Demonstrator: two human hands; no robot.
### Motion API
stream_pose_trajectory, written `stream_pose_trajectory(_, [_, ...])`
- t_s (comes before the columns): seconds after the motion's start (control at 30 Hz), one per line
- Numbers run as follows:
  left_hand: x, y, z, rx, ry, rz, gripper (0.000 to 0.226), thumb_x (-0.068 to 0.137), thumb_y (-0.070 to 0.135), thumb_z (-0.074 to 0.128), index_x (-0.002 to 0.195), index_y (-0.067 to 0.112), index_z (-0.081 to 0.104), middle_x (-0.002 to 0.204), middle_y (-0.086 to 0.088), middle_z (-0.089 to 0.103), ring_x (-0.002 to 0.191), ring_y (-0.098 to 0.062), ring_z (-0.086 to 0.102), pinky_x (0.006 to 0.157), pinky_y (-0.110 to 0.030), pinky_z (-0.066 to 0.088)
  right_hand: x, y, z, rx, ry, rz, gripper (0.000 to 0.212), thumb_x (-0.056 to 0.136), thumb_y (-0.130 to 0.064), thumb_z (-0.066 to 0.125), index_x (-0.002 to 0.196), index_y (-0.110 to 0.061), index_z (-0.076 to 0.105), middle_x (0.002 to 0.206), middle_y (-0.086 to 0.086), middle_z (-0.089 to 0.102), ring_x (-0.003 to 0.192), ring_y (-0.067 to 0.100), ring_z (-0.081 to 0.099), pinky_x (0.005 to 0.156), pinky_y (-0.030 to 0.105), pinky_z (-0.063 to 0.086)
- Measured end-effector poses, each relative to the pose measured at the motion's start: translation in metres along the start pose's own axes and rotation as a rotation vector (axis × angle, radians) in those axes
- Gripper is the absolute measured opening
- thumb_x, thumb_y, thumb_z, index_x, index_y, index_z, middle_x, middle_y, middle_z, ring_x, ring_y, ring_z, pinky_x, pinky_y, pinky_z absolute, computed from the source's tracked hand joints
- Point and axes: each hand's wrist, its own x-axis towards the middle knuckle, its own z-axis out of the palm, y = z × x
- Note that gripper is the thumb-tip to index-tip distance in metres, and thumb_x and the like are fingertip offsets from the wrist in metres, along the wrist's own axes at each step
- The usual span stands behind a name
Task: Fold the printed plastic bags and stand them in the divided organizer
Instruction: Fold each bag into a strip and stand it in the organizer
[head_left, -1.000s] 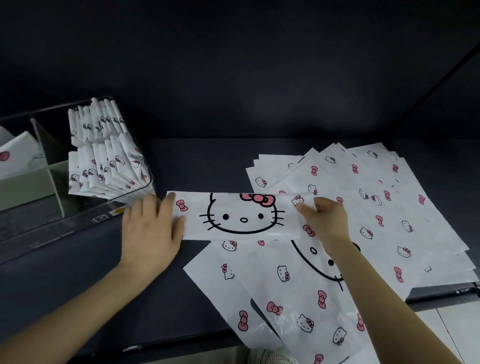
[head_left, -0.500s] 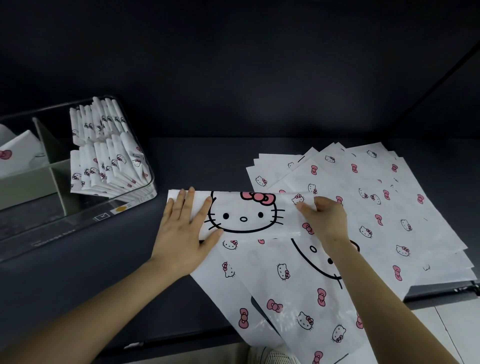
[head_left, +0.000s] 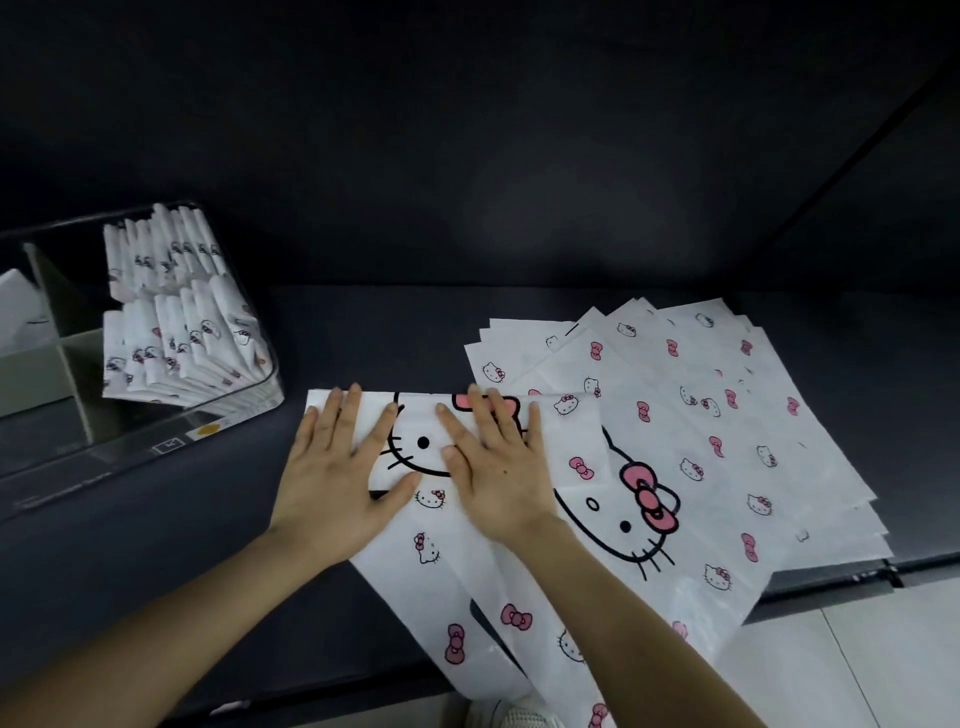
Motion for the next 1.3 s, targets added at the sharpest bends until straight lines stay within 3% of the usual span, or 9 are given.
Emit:
stream_pose_trajectory(0.27, [0.001, 0.000, -0.001, -0.002, -0.037, -0.001, 0.079, 0.090, 0.071, 0.016, 0.149, 0.020, 0.030, 0.156, -0.018, 0.021, 0.146, -0.029, 0.014, 0.118, -0.038, -0.002, -0.034, 0.065, -0.009, 0.019, 0.022, 0.211, 0.079, 0.078, -0.064, -0.029, 0.147, -0.036, -0.005, 0.155, -0.011, -0.009, 0.142, 0.007, -0.017, 0.113, 0.043, -0.020])
stream_pose_trajectory(0.43, [0.000, 0.000, -0.003, -0.006, -0.057, -0.014, 0.080, 0.090, 0.072, 0.014, 0.149, 0.020, 0.030, 0.156, -0.018, 0.020, 0.146, -0.028, 0.013, 0.118, -0.038, -0.004, -0.033, 0.071, -0.015, 0.015, -0.026, 0.321, 0.089, 0.068, -0.067, -0.038, 0.145, -0.030, -0.014, 0.158, -0.016, -0.008, 0.146, 0.008, -0.012, 0.115, 0.047, -0.014])
stream_pose_trajectory(0.57, [0.000, 0.000, -0.003, -0.019, -0.049, -0.013, 0.079, 0.090, 0.071, 0.015, 0.148, 0.019, 0.030, 0.156, -0.018, 0.021, 0.146, -0.028, 0.013, 0.118, -0.038, -0.003, -0.026, 0.070, -0.026, 0.103, 0.022, 0.397, 0.073, 0.091, -0.053, -0.003, 0.152, -0.019, 0.019, 0.158, -0.007, 0.019, 0.146, 0.016, 0.015, 0.117, 0.048, 0.008])
stream_pose_trajectory(0.67, [0.000, -0.001, -0.001, -0.014, -0.033, -0.002, 0.077, 0.091, 0.071, 0.014, 0.148, 0.021, 0.026, 0.156, -0.017, 0.021, 0.146, -0.027, 0.013, 0.117, -0.039, -0.001, -0.014, 0.075, -0.037, 0.128, 0.233, 0.401, 0.065, 0.088, -0.045, 0.029, 0.134, -0.005, 0.052, 0.124, 0.011, 0.061, 0.113, 0.036, 0.054, 0.088, 0.044, 0.042])
stream_pose_trajectory(0.8, [0.001, -0.002, 0.002, -0.019, -0.028, 0.004, 0.079, 0.088, 0.074, 0.008, 0.149, 0.024, 0.017, 0.158, -0.015, 0.012, 0.147, -0.026, 0.005, 0.117, -0.039, -0.002, 0.006, 0.093, -0.063, 0.372, -0.021, 0.465, 0.055, 0.082, -0.027, 0.069, 0.132, -0.015, 0.051, 0.108, 0.000, 0.052, 0.110, 0.023, 0.052, 0.086, 0.029, 0.039])
stream_pose_trajectory(0.93, [0.001, -0.005, 0.004, -0.027, -0.016, 0.019, 0.083, 0.081, 0.077, -0.003, 0.149, 0.030, -0.001, 0.158, -0.007, -0.012, 0.146, -0.020, -0.017, 0.117, -0.037, -0.012, 0.016, 0.101, -0.072, 0.409, -0.150, 0.468, 0.045, 0.077, -0.027, 0.076, 0.117, -0.013, 0.060, 0.101, -0.007, 0.055, 0.105, 0.018, 0.053, 0.086, 0.029, 0.041])
stream_pose_trajectory(1.1, [0.003, -0.006, 0.004, -0.023, -0.022, 0.040, 0.083, 0.084, 0.077, -0.002, 0.150, 0.027, 0.008, 0.159, -0.010, 0.002, 0.148, -0.022, -0.005, 0.117, -0.037, -0.008, 0.014, 0.102, -0.067, 0.397, -0.122, 0.433, 0.033, 0.075, -0.023, 0.077, 0.099, -0.020, 0.055, 0.109, -0.003, 0.051, 0.105, 0.018, 0.052, 0.082, 0.027, 0.036])
stream_pose_trajectory(1.2, [0.002, -0.005, 0.002, -0.028, -0.021, 0.039, 0.083, 0.082, 0.078, -0.004, 0.149, 0.029, 0.002, 0.159, -0.008, -0.006, 0.147, -0.020, -0.011, 0.117, -0.036, -0.011, 0.009, 0.101, -0.070, 0.487, -0.141, 0.452, 0.043, 0.073, -0.019, 0.077, 0.109, -0.022, 0.055, 0.111, -0.007, 0.057, 0.101, 0.014, 0.053, 0.082, 0.030, 0.041])
stream_pose_trajectory(1.3, [0.001, -0.004, 0.000, -0.018, -0.023, 0.038, 0.083, 0.080, 0.077, -0.003, 0.148, 0.030, -0.002, 0.159, -0.007, -0.010, 0.146, -0.020, -0.015, 0.117, -0.036, -0.013, 0.006, 0.101, -0.076, 0.495, -0.198, 0.489, 0.028, 0.072, -0.024, 0.077, 0.097, -0.029, 0.064, 0.095, -0.010, 0.065, 0.090, 0.016, 0.061, 0.083, 0.033, 0.047])
